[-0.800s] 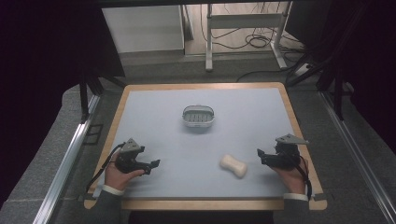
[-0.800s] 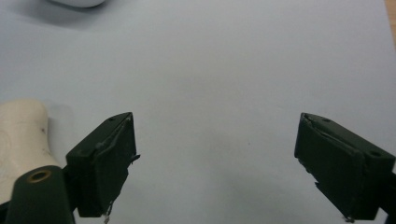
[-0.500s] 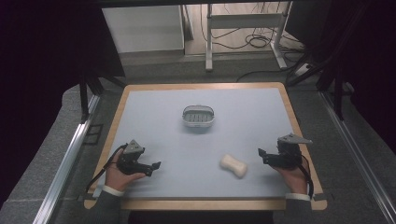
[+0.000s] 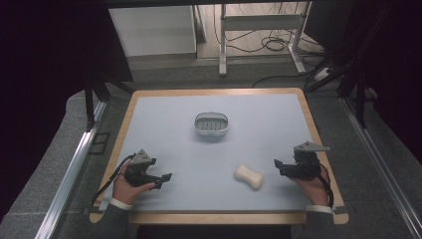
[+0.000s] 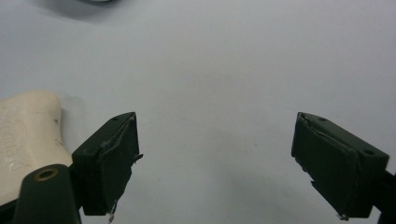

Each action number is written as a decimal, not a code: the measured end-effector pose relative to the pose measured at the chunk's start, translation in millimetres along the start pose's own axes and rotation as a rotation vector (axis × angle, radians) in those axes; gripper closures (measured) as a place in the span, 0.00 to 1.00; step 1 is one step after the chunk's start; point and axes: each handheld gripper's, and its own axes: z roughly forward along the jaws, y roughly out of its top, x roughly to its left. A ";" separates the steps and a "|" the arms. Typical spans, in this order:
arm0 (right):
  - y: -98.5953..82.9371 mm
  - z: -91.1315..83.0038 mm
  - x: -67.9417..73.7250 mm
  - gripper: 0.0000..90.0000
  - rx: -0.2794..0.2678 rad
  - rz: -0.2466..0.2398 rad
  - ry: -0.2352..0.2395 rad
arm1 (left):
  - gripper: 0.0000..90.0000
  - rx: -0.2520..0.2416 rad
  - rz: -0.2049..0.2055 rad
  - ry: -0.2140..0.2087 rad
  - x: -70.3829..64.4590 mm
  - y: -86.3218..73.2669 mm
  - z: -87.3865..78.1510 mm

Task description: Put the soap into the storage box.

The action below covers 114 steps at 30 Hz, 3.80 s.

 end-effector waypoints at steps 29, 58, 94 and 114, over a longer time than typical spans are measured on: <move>25.5 -29.2 23.9 0.16 -0.048 -0.110 0.138 | 0.09 0.025 0.001 -0.010 -0.6 -0.1 2.4; 31.6 -3.5 65.0 0.19 0.067 -0.220 0.217 | 0.08 0.044 0.000 0.003 -0.4 -0.6 3.8; 35.4 40.1 107.9 0.33 0.387 -0.365 0.242 | 0.08 0.025 -0.005 0.003 -0.2 -0.6 -5.9; 39.9 55.0 113.7 0.45 0.547 -0.432 0.207 | 0.07 0.033 -0.002 0.003 -0.5 -0.9 -4.7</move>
